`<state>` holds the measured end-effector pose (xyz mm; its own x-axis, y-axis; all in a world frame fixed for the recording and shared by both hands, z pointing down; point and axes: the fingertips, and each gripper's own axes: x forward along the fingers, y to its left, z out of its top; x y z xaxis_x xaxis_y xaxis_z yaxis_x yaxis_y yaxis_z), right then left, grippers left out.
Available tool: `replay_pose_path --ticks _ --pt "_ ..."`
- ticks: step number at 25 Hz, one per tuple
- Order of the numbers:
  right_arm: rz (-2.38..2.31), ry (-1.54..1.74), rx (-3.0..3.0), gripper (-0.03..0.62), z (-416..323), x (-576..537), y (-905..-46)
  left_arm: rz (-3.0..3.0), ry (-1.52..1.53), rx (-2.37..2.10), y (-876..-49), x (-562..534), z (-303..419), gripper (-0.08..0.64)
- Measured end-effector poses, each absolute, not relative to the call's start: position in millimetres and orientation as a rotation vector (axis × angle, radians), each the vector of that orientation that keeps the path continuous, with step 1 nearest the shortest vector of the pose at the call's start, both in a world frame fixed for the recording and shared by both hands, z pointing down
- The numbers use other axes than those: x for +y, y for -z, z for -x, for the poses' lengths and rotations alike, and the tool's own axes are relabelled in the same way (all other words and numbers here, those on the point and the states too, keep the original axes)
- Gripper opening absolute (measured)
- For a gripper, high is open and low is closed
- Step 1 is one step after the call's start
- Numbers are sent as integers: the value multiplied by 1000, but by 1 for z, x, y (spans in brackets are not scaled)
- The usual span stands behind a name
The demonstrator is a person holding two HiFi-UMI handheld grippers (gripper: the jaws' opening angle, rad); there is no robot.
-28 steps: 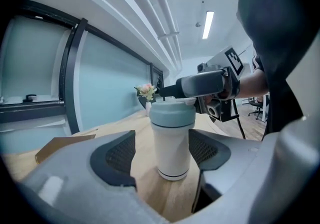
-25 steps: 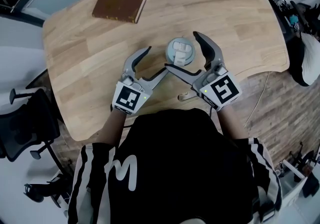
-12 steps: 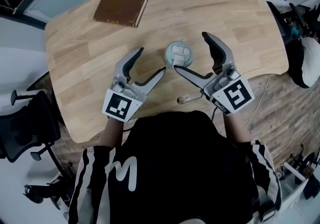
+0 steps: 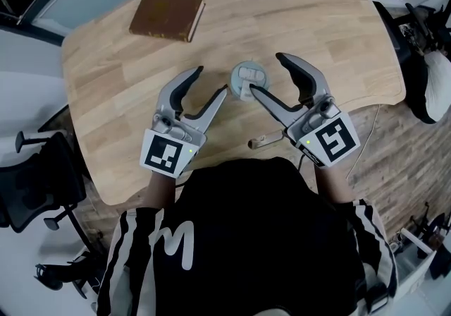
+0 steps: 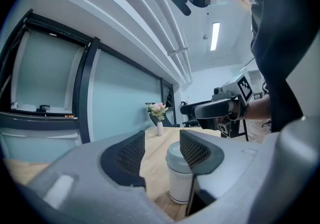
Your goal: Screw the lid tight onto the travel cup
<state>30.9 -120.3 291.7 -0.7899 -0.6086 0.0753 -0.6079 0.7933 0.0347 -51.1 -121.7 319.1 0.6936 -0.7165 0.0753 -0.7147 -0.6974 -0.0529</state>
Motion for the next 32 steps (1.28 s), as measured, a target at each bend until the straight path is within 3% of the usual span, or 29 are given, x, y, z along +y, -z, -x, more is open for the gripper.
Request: replay_pose_path --ticks 3,8,10,13,16,32 --pt "-1008 11 -2902 216 -34 -121 -288 2846 150 1234 -316 -123 49 159" --pt "-988 11 -2902 143 -33 -122 -286 2833 157 1270 -316 -128 46 145" --pt "-992 11 -2907 100 -34 -123 -285 2826 164 1287 -315 -130 46 98" --pt "-1003 -4 -2919 54 -35 -125 -283 2819 179 1304 -315 -132 44 81" --pt "-1011 -11 -2921 29 -36 -127 -284 2804 176 1318 -314 -134 43 9" --pt "-1015 -60 -2927 2 -37 -134 -289 2802 150 1354 -312 -138 39 3"
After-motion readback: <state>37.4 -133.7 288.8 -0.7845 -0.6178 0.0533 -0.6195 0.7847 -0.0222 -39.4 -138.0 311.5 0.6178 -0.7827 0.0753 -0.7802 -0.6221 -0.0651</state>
